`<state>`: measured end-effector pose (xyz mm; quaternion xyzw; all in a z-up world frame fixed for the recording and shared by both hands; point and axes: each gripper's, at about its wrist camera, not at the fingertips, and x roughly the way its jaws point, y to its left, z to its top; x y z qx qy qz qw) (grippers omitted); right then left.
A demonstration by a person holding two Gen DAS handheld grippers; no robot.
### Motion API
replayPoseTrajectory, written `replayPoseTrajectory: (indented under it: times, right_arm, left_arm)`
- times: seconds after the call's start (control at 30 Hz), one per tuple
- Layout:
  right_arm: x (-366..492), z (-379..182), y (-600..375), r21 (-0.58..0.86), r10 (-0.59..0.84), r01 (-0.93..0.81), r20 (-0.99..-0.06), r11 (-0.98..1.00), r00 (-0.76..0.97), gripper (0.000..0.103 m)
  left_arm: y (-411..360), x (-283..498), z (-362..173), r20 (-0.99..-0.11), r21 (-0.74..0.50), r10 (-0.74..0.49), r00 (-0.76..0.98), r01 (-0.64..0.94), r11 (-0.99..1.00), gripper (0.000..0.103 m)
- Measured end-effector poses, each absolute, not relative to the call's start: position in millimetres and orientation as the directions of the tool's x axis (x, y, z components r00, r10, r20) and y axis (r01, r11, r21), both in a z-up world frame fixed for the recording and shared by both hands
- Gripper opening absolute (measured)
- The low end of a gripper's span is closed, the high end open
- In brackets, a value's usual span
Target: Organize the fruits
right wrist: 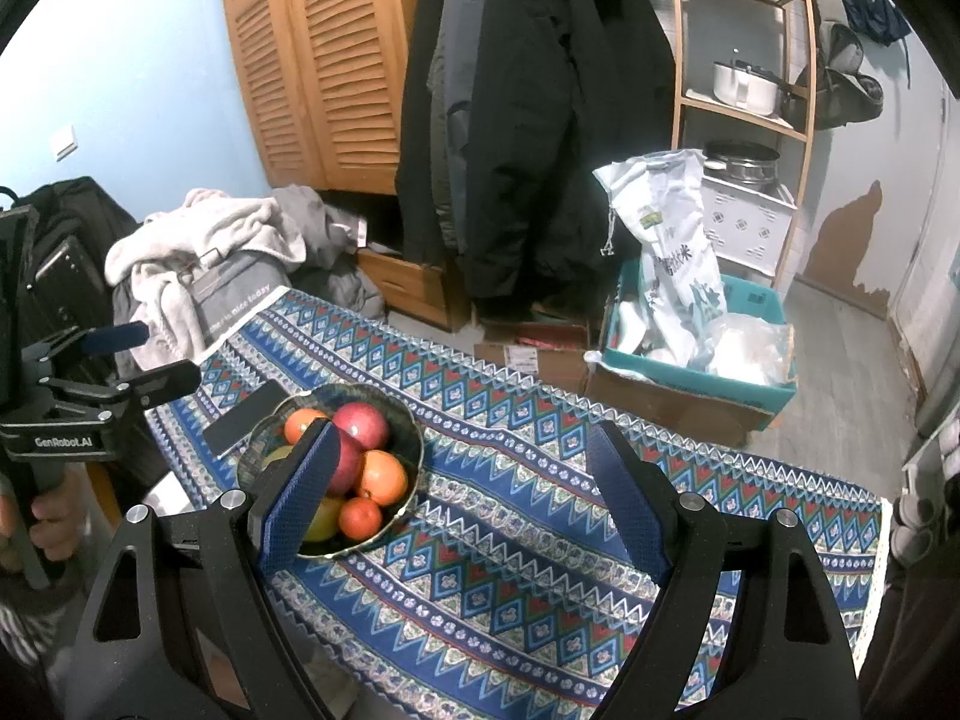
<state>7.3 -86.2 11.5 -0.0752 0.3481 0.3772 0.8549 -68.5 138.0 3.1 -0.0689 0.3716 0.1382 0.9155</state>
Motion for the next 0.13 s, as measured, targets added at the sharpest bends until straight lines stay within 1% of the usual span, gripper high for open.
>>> replayPoseTrajectory:
  times: [0.13]
  right_arm:
    - [7.5,11.5,-86.2,0.134,0.593,-0.698,-0.652,0.704,0.473,0.083]
  left_arm:
    - [137.5,-68.7,4.2,-0.698,-0.030,0.195,0.689,-0.301,0.953,0.102]
